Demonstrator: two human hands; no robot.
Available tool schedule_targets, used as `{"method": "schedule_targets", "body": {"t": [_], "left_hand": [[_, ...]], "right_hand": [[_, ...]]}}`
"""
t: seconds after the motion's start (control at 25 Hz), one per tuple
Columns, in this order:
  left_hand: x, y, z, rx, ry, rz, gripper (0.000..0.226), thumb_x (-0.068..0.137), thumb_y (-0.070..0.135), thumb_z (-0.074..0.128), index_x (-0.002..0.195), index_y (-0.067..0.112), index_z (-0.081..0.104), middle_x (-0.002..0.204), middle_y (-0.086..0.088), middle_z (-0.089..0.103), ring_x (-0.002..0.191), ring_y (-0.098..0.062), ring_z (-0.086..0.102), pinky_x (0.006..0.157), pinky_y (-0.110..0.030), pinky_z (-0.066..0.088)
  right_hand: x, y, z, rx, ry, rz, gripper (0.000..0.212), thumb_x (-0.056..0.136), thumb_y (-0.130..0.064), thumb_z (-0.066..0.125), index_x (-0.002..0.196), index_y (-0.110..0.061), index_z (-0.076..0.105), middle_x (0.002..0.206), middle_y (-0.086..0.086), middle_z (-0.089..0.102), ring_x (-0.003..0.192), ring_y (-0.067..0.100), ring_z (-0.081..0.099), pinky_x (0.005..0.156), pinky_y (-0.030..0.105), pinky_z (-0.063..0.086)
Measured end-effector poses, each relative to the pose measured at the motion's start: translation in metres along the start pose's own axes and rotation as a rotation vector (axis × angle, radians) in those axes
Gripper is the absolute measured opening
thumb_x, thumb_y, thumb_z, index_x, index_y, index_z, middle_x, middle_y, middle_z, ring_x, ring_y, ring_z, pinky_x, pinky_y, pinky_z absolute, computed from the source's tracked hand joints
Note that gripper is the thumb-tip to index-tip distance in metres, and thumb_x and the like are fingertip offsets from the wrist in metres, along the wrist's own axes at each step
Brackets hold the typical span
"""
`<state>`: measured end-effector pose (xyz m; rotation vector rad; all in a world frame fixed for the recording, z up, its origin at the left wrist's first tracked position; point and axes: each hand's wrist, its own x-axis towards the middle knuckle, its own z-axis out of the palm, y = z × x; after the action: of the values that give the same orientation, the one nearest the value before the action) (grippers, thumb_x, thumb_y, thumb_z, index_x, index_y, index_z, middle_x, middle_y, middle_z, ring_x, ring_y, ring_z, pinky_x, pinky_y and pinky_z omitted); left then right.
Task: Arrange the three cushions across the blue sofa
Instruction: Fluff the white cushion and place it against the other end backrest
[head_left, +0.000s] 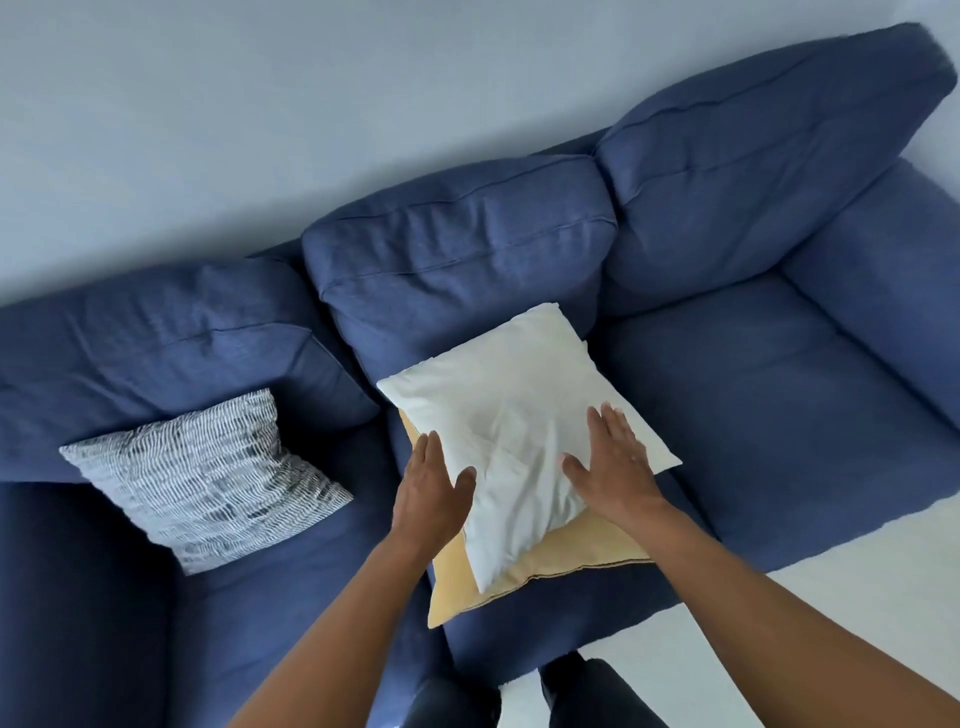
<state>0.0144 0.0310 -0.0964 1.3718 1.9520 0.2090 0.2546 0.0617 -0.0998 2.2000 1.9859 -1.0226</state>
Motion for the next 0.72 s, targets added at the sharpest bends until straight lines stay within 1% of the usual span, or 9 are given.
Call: {"method": "schedule_targets", "body": {"t": [0.08, 0.16, 0.24, 0.32, 0.4, 0.48, 0.56, 0.64, 0.72], "left_hand": [[0.005, -0.003, 0.004, -0.002, 0.000, -0.033, 0.078, 0.105, 0.039, 0.056, 0.166, 0.006, 0.021, 0.176, -0.009, 0.023, 0.162, -0.024, 0.021, 0.124, -0.041, 0.030], [0.015, -0.006, 0.008, -0.019, 0.019, -0.066, 0.069, 0.103, 0.037, 0.059, 0.159, 0.006, 0.033, 0.166, -0.010, 0.038, 0.153, -0.027, 0.036, 0.108, -0.035, 0.039], [0.026, -0.011, 0.011, -0.057, 0.024, -0.100, 0.061, 0.101, 0.036, 0.061, 0.153, 0.010, 0.042, 0.154, -0.009, 0.049, 0.144, -0.028, 0.047, 0.095, -0.029, 0.034], [0.044, -0.021, 0.017, -0.126, 0.016, -0.138, 0.052, 0.099, 0.037, 0.063, 0.145, 0.017, 0.050, 0.137, -0.002, 0.056, 0.133, -0.028, 0.056, 0.091, -0.032, 0.039], [0.060, -0.028, 0.025, -0.207, 0.010, -0.199, 0.049, 0.097, 0.041, 0.064, 0.139, 0.019, 0.054, 0.135, 0.001, 0.061, 0.124, -0.026, 0.060, 0.089, -0.035, 0.043], [0.073, -0.034, 0.034, -0.301, -0.015, -0.301, 0.054, 0.095, 0.046, 0.065, 0.141, 0.018, 0.055, 0.134, 0.001, 0.065, 0.117, -0.024, 0.062, 0.088, -0.035, 0.045], [0.081, -0.038, 0.038, -0.480, -0.067, -0.427, 0.059, 0.093, 0.047, 0.067, 0.140, 0.014, 0.057, 0.128, 0.000, 0.068, 0.108, -0.021, 0.063, 0.086, -0.035, 0.046], [0.088, -0.037, 0.041, -0.704, -0.155, -0.547, 0.059, 0.088, 0.043, 0.073, 0.136, 0.011, 0.061, 0.124, -0.002, 0.071, 0.108, -0.022, 0.067, 0.091, -0.042, 0.054], [0.091, -0.033, 0.041, -0.803, -0.189, -0.563, 0.056, 0.079, 0.039, 0.077, 0.128, 0.015, 0.067, 0.127, -0.008, 0.075, 0.118, -0.029, 0.069, 0.105, -0.052, 0.057]], "right_hand": [[0.019, -0.002, 0.001, 0.012, 0.000, -0.004, 0.081, 0.105, -0.043, 0.052, 0.166, -0.007, 0.012, 0.176, 0.013, 0.004, 0.162, 0.027, -0.001, 0.127, 0.047, 0.015], [0.039, -0.005, 0.002, 0.037, -0.023, 0.000, 0.081, 0.105, -0.044, 0.052, 0.166, -0.008, 0.012, 0.176, 0.012, 0.004, 0.162, 0.027, 0.000, 0.127, 0.047, 0.015], [0.053, -0.005, 0.004, 0.077, -0.020, 0.007, 0.082, 0.104, -0.043, 0.053, 0.165, -0.007, 0.013, 0.176, 0.013, 0.005, 0.162, 0.027, 0.001, 0.127, 0.046, 0.014], [0.074, -0.001, 0.008, 0.113, 0.006, 0.027, 0.082, 0.102, -0.043, 0.056, 0.164, -0.007, 0.017, 0.175, 0.014, 0.009, 0.162, 0.027, 0.003, 0.128, 0.045, 0.015], [0.101, 0.009, 0.006, 0.159, 0.037, 0.046, 0.075, 0.099, -0.043, 0.060, 0.158, -0.006, 0.032, 0.171, 0.017, 0.023, 0.160, 0.031, 0.012, 0.126, 0.050, 0.020], [0.126, 0.020, 0.006, 0.217, 0.073, 0.107, 0.066, 0.094, -0.048, 0.063, 0.141, -0.005, 0.047, 0.160, 0.019, 0.040, 0.153, 0.036, 0.029, 0.118, 0.057, 0.031], [0.139, 0.029, 0.006, 0.353, 0.056, 0.220, 0.077, 0.088, -0.061, 0.064, 0.141, -0.008, 0.047, 0.154, 0.013, 0.048, 0.142, 0.033, 0.044, 0.107, 0.048, 0.040], [0.138, 0.033, 0.009, 0.496, -0.041, 0.342, 0.101, 0.079, -0.078, 0.062, 0.152, -0.013, 0.038, 0.153, 0.006, 0.050, 0.131, 0.027, 0.052, 0.094, 0.039, 0.039], [0.132, 0.033, 0.010, 0.560, -0.116, 0.379, 0.120, 0.067, -0.089, 0.062, 0.159, -0.018, 0.032, 0.156, 0.002, 0.048, 0.134, 0.028, 0.053, 0.097, 0.040, 0.043]]}}
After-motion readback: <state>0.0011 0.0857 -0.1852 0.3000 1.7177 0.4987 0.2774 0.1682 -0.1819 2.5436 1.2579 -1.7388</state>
